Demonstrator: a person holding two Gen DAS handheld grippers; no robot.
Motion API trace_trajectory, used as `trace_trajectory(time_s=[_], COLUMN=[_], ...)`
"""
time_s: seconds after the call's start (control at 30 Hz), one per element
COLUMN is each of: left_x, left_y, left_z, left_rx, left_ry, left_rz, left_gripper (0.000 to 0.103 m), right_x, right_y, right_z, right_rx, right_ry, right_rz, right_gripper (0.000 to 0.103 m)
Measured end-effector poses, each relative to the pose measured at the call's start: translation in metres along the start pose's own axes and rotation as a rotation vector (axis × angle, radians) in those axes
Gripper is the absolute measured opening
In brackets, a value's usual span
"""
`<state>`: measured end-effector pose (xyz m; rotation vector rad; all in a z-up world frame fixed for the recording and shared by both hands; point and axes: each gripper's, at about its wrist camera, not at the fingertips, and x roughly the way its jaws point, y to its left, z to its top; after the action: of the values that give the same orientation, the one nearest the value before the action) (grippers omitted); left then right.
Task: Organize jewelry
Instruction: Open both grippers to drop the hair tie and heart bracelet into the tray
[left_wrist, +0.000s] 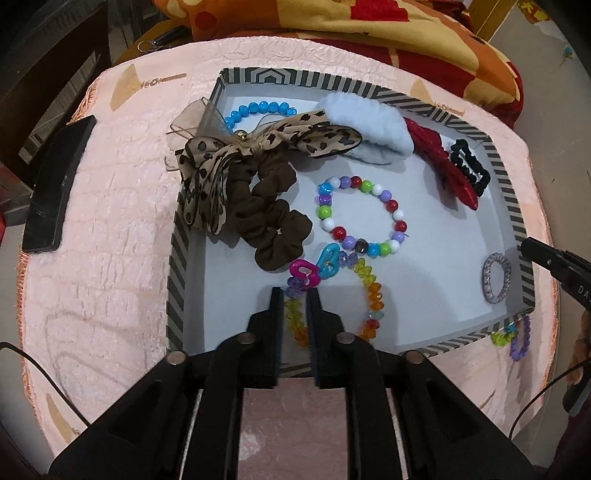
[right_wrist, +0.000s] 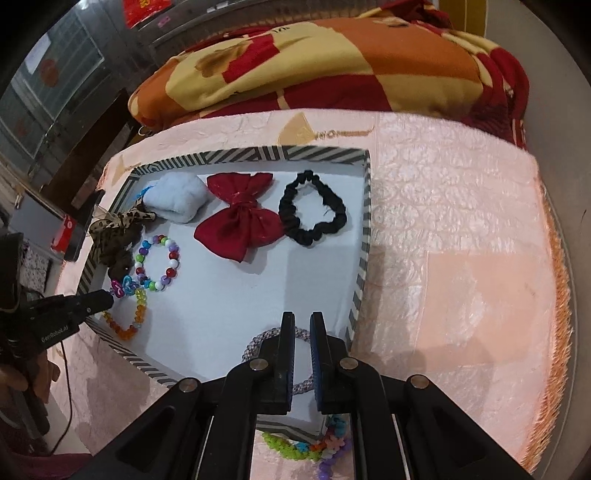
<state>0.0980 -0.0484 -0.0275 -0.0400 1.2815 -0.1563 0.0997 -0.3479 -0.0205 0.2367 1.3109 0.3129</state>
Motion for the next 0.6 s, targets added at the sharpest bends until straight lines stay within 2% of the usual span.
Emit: trace_trajectory(time_s=[0.03, 0.07, 0.1, 0.47, 0.6], left_x=[0.0, -0.001, -0.002, -0.031, -0.034], left_y=[0.0, 0.0, 0.001, -0.011, -0.016], left_z=[-0.001, -0.001, -0.002, -0.012, -0.015], left_rx=[0.001, -0.003, -0.006, 0.028, 0.031], left_ry=[-0.001, -0.002, -0.005, -0.068, -0.071], left_rz=[0.005, 0.008, 0.008, 0.053, 0.041], left_gripper=[0.029, 0.04, 0.043, 0.047, 0.047], right_x=[0.0, 0.0, -0.001, -0.012, -0.018], right_y=[0.0, -0.001, -0.001, -0.002, -0.005], right_z=[-0.001, -0.001, -0.002, -0.01, -0.017], right_rx=[0.004, 0.009, 0.016, 0.038, 0.05], right_ry=[-0.001, -0.003, -0.008, -0.022, -0.022], right_rz=[0.003, 0.008, 0.013, 0.015, 0.011], right_gripper=[0.015, 0.026, 0.032, 0.032, 0.033])
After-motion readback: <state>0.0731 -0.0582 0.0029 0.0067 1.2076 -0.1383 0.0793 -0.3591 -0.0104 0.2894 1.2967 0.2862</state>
